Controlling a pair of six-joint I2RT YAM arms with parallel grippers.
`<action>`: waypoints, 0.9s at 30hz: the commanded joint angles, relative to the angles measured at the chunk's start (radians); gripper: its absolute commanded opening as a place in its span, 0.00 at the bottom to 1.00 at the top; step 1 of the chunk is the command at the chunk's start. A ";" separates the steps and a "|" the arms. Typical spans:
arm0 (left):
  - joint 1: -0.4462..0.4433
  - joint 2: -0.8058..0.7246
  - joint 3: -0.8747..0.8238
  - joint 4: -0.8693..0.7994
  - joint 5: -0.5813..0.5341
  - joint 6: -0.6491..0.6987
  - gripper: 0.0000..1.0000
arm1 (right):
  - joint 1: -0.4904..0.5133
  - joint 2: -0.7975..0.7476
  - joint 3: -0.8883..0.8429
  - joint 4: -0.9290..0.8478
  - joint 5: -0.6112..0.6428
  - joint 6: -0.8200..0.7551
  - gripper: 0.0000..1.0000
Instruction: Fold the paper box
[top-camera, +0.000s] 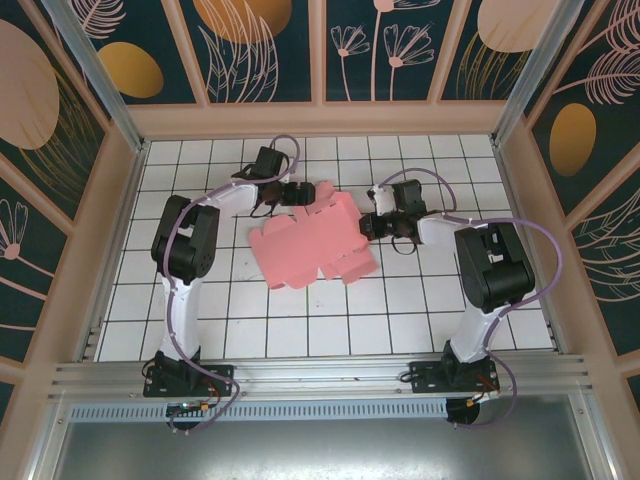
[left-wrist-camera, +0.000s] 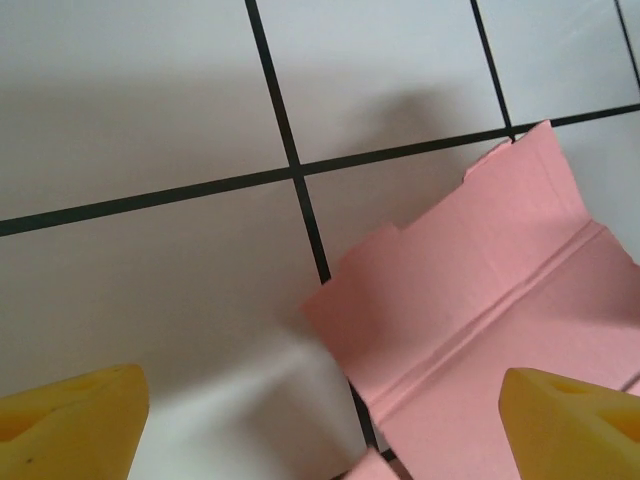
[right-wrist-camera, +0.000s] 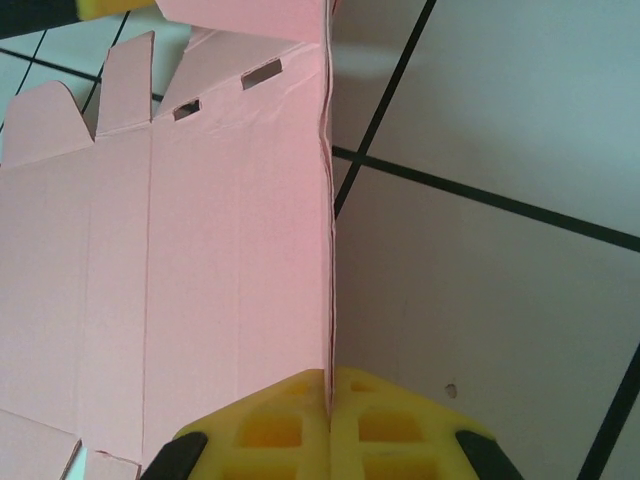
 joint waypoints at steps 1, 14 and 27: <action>-0.003 0.028 0.042 -0.053 0.068 0.039 0.85 | -0.003 -0.028 0.022 -0.031 -0.024 -0.036 0.00; -0.004 0.028 0.041 -0.137 0.210 0.153 0.78 | -0.014 -0.002 0.031 0.000 -0.018 -0.004 0.00; -0.053 -0.058 0.005 -0.119 0.269 0.199 0.73 | -0.014 0.026 0.038 0.011 0.015 0.009 0.00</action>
